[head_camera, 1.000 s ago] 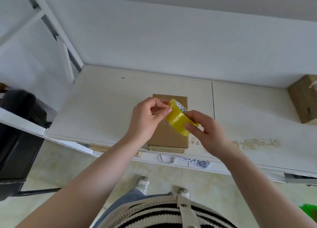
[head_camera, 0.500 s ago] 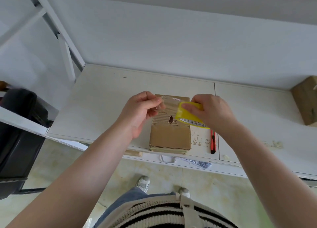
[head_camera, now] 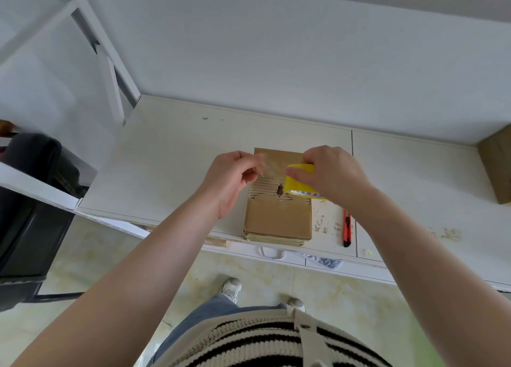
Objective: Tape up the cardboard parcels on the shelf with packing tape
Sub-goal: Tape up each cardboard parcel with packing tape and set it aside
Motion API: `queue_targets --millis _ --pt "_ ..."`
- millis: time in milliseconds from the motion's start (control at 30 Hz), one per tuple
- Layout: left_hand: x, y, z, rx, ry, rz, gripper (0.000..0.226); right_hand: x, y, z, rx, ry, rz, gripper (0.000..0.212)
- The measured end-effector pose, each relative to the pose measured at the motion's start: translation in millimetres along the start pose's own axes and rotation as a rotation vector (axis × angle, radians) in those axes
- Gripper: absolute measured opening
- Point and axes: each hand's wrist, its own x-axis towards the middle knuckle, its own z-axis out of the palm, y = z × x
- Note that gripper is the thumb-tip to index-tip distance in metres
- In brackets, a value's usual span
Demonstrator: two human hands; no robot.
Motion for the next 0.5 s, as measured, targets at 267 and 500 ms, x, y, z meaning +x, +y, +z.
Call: queue_targets --millis 267,500 --pt "12 -14 -7 0.361 0.106 0.071 0.024 0 1 8 0.051 -0.029 0.017 0.043" --pt "20 -19 -29 0.222 0.288 0.084 0.026 -8 29 -11 0.24 -0.106 -0.013 0.042"
